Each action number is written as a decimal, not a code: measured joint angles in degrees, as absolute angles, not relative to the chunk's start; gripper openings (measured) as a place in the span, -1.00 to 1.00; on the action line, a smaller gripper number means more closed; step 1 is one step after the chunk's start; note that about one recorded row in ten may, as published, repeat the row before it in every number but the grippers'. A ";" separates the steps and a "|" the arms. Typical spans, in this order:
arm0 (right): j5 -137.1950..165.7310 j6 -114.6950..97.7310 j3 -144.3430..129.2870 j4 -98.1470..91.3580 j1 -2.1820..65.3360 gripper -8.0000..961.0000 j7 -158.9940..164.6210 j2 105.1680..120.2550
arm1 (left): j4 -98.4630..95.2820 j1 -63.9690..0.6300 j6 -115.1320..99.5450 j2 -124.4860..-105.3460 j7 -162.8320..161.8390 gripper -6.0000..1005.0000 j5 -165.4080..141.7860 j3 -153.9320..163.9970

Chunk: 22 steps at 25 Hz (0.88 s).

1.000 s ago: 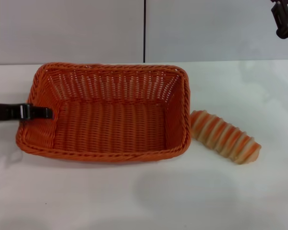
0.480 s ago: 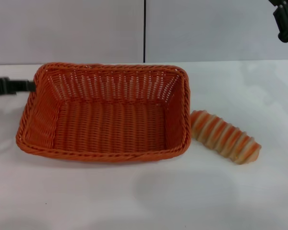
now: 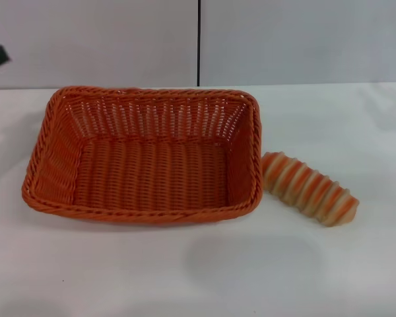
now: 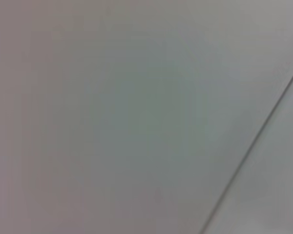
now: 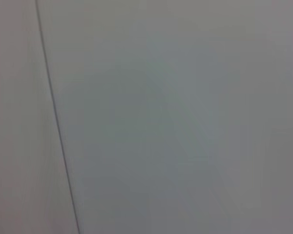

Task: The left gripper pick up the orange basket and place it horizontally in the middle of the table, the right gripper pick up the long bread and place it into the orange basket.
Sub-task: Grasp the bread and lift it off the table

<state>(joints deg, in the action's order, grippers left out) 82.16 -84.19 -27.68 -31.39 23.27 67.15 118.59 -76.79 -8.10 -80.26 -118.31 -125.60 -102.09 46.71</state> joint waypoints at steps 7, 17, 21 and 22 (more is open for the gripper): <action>104.93 -87.54 -27.27 -51.83 22.05 -0.24 102.87 116.99 | -44.57 -8.82 -92.60 -117.86 -79.23 0.24 -80.82 30.25; 145.93 -106.81 -30.86 -68.26 34.84 0.25 138.09 113.12 | -35.49 -7.06 -94.60 -117.86 -62.37 0.50 -81.00 28.65; 156.47 -108.72 -42.38 -68.22 38.52 0.25 143.11 114.18 | -34.92 -6.46 -94.23 -117.96 -61.62 0.50 -81.02 28.63; 156.47 -108.72 -42.38 -68.22 38.52 0.25 143.11 114.18 | -34.84 -6.34 -94.10 -117.99 -61.61 0.50 -81.00 28.62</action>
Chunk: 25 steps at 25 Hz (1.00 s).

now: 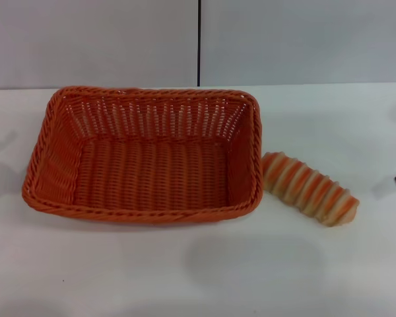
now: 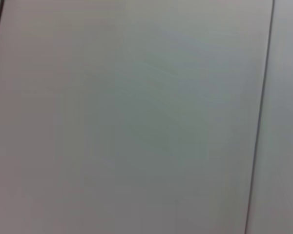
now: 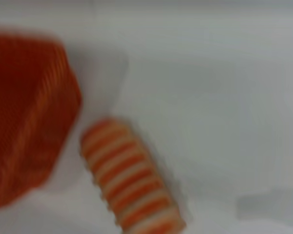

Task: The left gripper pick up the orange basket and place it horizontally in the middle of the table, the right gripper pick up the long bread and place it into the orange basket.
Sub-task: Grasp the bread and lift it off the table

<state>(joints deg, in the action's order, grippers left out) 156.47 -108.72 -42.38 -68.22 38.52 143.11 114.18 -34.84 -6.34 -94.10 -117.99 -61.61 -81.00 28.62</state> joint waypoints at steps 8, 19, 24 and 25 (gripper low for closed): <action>156.35 -103.68 -46.83 -61.04 41.04 0.25 144.10 116.86 | -33.76 -6.18 -93.03 -117.86 -61.51 0.50 -80.99 27.95; 154.15 -94.81 -46.77 -47.54 42.20 0.25 141.33 116.93 | -33.31 -6.26 -92.90 -117.88 -60.35 0.50 -80.59 27.26; 154.15 -93.04 -46.42 -47.39 41.66 0.25 141.35 117.06 | -33.31 -6.43 -92.88 -117.86 -60.33 0.50 -80.62 27.24; 154.15 -93.04 -46.42 -47.39 41.66 0.25 141.35 117.06 | -33.31 -6.43 -92.88 -117.86 -60.33 0.50 -80.62 27.24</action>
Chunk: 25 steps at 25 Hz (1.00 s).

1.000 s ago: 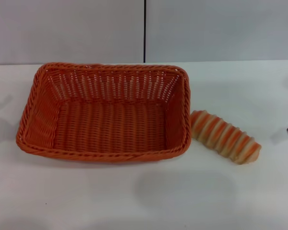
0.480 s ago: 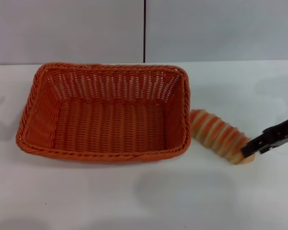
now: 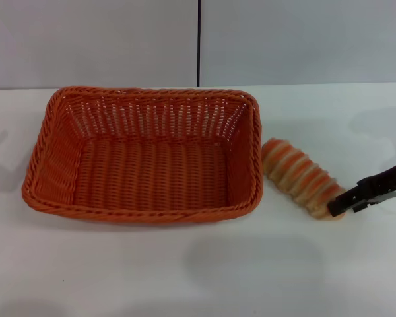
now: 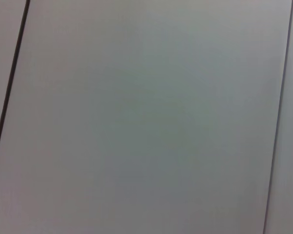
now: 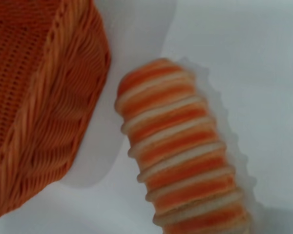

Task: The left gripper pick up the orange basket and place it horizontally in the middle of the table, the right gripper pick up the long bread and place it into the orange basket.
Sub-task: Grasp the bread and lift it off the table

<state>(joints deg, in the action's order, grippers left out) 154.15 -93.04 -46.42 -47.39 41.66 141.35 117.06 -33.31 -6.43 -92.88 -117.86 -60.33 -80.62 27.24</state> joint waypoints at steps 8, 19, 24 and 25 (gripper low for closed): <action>154.15 -89.76 -46.38 -46.66 41.53 0.14 141.52 117.07 | -32.63 -6.50 -92.65 -117.86 -60.29 0.50 -80.67 27.24; 150.90 -88.22 -46.66 -50.28 39.77 -0.19 140.85 117.53 | -32.08 -6.49 -92.79 -117.93 -60.54 0.50 -80.56 27.24; 146.94 -91.10 -46.91 -57.91 37.20 -0.24 140.95 117.91 | -32.05 -6.34 -92.97 -117.96 -60.77 0.49 -80.52 27.22; 146.94 -91.10 -46.91 -57.91 37.20 -0.26 140.95 117.91 | -32.05 -6.34 -92.97 -117.96 -60.77 0.49 -80.52 27.22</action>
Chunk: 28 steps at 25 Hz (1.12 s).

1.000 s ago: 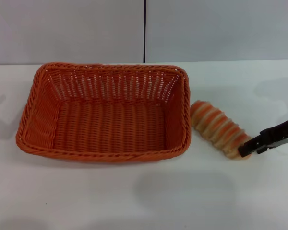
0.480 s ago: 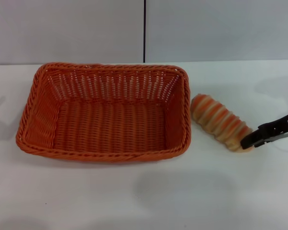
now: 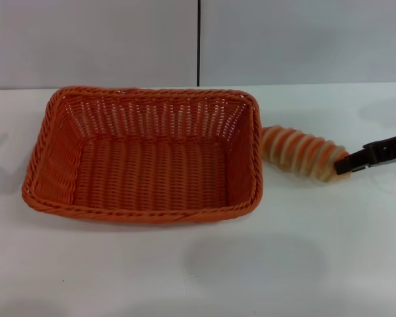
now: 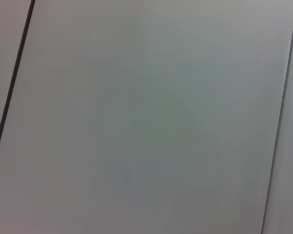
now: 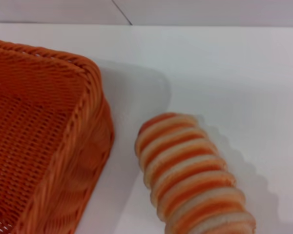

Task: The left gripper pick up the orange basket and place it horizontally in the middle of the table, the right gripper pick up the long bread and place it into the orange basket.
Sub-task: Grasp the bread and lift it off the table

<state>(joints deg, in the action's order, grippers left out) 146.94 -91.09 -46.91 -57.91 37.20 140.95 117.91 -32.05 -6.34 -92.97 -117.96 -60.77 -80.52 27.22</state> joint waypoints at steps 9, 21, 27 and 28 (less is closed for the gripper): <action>143.17 -94.84 -46.50 -66.49 34.32 -0.41 141.87 118.70 | -30.76 -6.52 -93.19 -117.97 -60.89 0.49 -80.49 27.15; 141.23 -100.43 -43.54 -84.49 30.90 -0.59 147.32 119.13 | -30.66 -6.63 -93.80 -117.95 -60.91 0.48 -80.43 26.93; 138.53 -104.18 -43.13 -94.78 29.33 -0.63 150.65 119.34 | -30.67 -6.93 -94.67 -117.88 -60.90 0.48 -80.33 26.41; 138.15 -104.29 -43.73 -96.65 28.94 -0.64 151.43 119.31 | -30.67 -6.99 -94.69 -117.88 -60.86 0.48 -80.33 26.38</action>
